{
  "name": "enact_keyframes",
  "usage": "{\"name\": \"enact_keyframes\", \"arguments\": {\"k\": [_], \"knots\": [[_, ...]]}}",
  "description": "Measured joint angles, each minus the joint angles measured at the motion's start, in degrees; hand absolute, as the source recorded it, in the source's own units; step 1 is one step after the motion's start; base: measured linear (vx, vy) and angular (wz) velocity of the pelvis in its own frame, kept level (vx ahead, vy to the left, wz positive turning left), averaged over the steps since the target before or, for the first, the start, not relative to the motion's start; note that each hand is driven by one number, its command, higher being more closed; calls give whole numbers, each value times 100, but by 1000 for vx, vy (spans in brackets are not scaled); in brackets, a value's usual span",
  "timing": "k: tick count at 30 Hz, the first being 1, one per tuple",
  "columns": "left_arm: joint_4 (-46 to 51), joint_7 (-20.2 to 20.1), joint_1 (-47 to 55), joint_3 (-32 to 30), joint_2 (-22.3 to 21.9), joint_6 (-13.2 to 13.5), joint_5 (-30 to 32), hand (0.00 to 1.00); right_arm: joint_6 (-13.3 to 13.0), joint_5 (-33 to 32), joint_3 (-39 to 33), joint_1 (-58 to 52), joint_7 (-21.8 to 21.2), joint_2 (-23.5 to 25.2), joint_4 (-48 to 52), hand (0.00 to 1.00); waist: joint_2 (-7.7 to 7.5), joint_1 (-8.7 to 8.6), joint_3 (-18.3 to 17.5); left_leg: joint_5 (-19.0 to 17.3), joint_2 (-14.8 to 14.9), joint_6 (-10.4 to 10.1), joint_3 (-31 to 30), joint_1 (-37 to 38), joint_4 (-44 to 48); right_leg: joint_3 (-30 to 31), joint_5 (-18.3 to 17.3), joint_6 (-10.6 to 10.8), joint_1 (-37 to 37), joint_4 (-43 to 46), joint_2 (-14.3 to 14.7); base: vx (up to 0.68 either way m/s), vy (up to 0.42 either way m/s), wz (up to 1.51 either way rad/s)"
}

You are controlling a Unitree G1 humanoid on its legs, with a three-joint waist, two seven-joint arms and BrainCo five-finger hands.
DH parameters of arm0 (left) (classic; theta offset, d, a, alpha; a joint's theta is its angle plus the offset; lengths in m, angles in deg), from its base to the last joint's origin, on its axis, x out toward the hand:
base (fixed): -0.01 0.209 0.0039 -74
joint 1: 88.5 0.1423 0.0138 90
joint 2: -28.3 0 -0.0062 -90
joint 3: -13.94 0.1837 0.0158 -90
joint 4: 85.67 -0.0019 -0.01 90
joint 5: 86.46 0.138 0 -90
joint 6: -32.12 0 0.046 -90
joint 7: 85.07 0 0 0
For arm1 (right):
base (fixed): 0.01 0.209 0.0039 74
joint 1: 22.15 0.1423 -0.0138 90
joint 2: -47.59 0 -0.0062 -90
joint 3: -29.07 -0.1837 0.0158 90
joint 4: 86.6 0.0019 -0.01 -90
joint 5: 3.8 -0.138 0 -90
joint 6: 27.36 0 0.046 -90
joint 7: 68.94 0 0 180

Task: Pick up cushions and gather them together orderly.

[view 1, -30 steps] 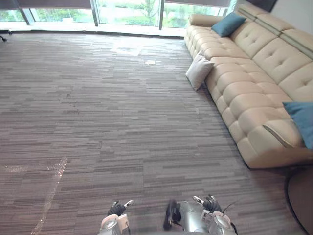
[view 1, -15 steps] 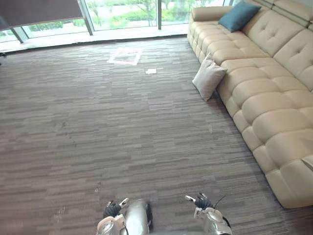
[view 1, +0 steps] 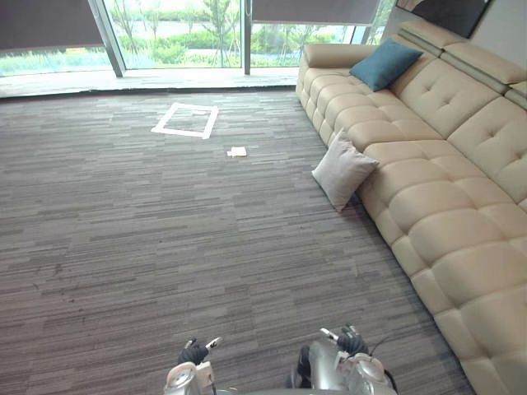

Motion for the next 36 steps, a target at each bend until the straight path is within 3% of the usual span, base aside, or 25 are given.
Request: {"name": "enact_keyframes", "arguments": {"k": [1, 2, 3, 4, 5, 6, 7, 8, 9, 11, 13, 14, 15, 17, 18, 19, 21, 23, 25, 28, 29, 31, 33, 34, 36], "knots": [[-5, -10, 91, -11, -22, 0, 11, 0, 5, -12, 10, 5, 2, 3, -1, 0, -19, -75, -10, -60, 0, -79, -148, 195, 40, 64, 219, -244, 16, -133, 69, 742, -158, 72], [9, -15, 89, -19, -45, 2, 60, 0, 22, -8, 59, -25, 2, -40, -21, 0, 11, -131, -48, -63, 55, -85, -376, 306, 287, 214, 668, -779, 35, 188, 113, 762, -177, 58], [-3, -10, 85, -28, -88, -7, 76, 0, 29, -7, 77, -4, -7, -124, -23, 0, 94, -114, -80, -65, 176, -91, -432, 248, 606, 188, 489, -748, 41, 419, 175, 758, -195, 22], [-2, -15, 111, -103, -147, -8, 112, 0, 32, -8, 122, 48, -2, -194, -44, 0, 259, -58, -86, 2, 325, -208, -437, -84, 1570, 147, 188, -764, 175, 536, 270, 872, -224, -7], [30, -15, 109, -319, -211, -5, 121, 0, 27, -14, 171, 109, 7, -255, -31, 0, 461, -65, -18, 559, 551, -898, -459, -808, 3407, 160, -90, -801, 475, 470, 466, 860, -200, -21], [26, -10, 132, -416, -213, -11, 120, 0, 32, -14, 214, 148, 16, -274, -35, 0, 575, -39, -13, 1007, 715, -1224, -531, -1295, 4370, 212, -198, -823, 687, 344, 622, 717, -141, -33], [34, -12, 150, -474, -208, -7, 117, 0, 36, -15, 309, 228, 25, -267, -125, 0, 627, -23, 29, 1056, 906, -1236, -484, -1683, 5196, 305, -291, -870, 957, 217, 776, 708, -99, -67], [78, -6, 172, -518, -142, -9, 96, 0, 88, -15, 455, 373, 36, -157, -350, 0, 557, 47, 177, 906, 1189, -984, -214, -2106, 5959, 511, -423, -910, 1588, -62, 932, 689, -92, -69], [157, -5, 217, -517, -101, -8, 89, 0, 98, -15, 533, 415, 56, -98, -431, 0, 515, 138, 194, 825, 1251, -901, -90, -2298, 6053, 620, -472, -922, 1866, -226, 953, 765, -102, -79], [400, -5, 334, -501, -63, 15, 30, 0, 140, -17, 713, 388, 69, 37, -492, 0, 313, 265, 149, 605, 1417, -644, 341, -3000, 5645, 973, -494, -879, 2573, -921, 939, 576, -27, -71], [539, -3, 416, -509, -103, 30, -63, 0, 156, -21, 793, 436, 70, 41, -500, 0, 316, 313, 123, 502, 1462, -508, 727, -3441, 4367, 1254, -470, -701, 3058, -1387, 848, 588, 66, -66], [553, -1, 423, -559, -148, 85, -60, 0, 153, -19, 755, 478, 79, 46, -497, 0, 333, 343, 117, 523, 1327, -473, 812, -3593, 3295, 1421, -536, -581, 3280, -1549, 751, 497, 134, -55], [552, -2, 422, -591, -153, 103, -67, 0, 151, -18, 729, 492, 85, 44, -497, 0, 328, 368, 121, 631, 1233, -509, 771, -3695, 2655, 1520, -582, -503, 3438, -1645, 670, 613, 212, -70], [573, 1, 423, -561, -161, 129, -64, 0, 144, -10, 732, 452, 98, 22, -512, 0, 340, 444, 85, 1476, 952, -636, 263, -3794, 1272, 1702, -744, -233, 3771, -1862, 508, 632, 287, -72], [562, 2, 423, -559, -160, 130, -65, 0, 144, -9, 745, 407, 98, 28, -532, 0, 300, 492, 26, 1916, 880, -540, 181, -3773, 1300, 1768, -838, -100, 3855, -1881, 423, 587, 319, -73], [520, 3, 410, -563, -75, 129, -53, 0, 157, -10, 811, 407, 81, 37, -658, 0, 171, 539, -104, 1835, 695, -183, 267, -3755, 1378, 1869, -879, -34, 3853, -1752, 209, 633, 343, -57], [472, 5, 395, -471, 22, 126, -47, 0, 151, -8, 784, 272, 99, 28, -626, 0, 46, 524, -152, 1606, 580, 65, 530, -3602, 1488, 2021, -876, 33, 3435, -771, -34, 626, 339, -35], [327, 11, 314, -382, 114, 85, -49, 0, 148, -7, 790, 101, 93, 17, -622, 0, -26, 509, -131, 1185, 385, 206, 642, -3076, 1554, 2129, -515, 559, 2730, 1359, -236, 543, 315, -25], [188, 5, 259, -301, 154, 70, -45, 0, 133, 11, 816, 50, 53, -17, -498, 0, -36, 440, -105, 911, 309, 241, 713, -2555, 1548, 2154, -337, 746, 2050, 3061, -344, 496, 255, -21], [71, 12, 228, -226, 145, 56, -19, 0, 94, 92, 759, 38, 37, -21, -278, 0, 70, 406, -47, 386, 373, 185, 992, -1641, 1144, 1439, -597, 426, 1083, 3648, -490, 345, 127, -56], [23, 12, 225, -219, 171, 27, 1, 0, 78, 173, 679, 19, 35, -21, -197, 0, 67, 358, -48, 321, 418, 27, 1094, -1374, 977, 928, -737, 325, 792, 3329, -512, 305, 71, -62], [-52, 0, 204, -203, 215, -4, 55, 0, 38, 200, 466, 55, 31, -15, -207, 0, 37, 187, -31, 297, 486, -27, 1213, -925, 695, -18, -792, 273, 682, 2272, -496, 408, 41, -28], [-157, -1, 98, -158, 215, -23, 66, 0, 21, 199, 198, 65, 32, -22, -210, 0, 41, 168, -19, 210, 474, -175, 1376, -565, 377, -653, -537, 141, 509, 949, -351, 482, 10, -30], [-175, -8, 69, -94, 215, -30, 136, 0, 18, 196, 125, 82, 23, -22, -210, 0, 48, 126, -18, 169, 467, -251, 1415, -417, 268, -771, -261, 103, 443, 265, -199, 558, -16, -15], [-191, -27, 66, 4, 241, -26, 264, 0, 14, 197, 105, 70, 9, -26, -205, 0, 2, 77, -22, 66, 404, -432, 1250, -140, 259, -664, 225, -218, 466, -385, -35, 614, -61, 8]]}}
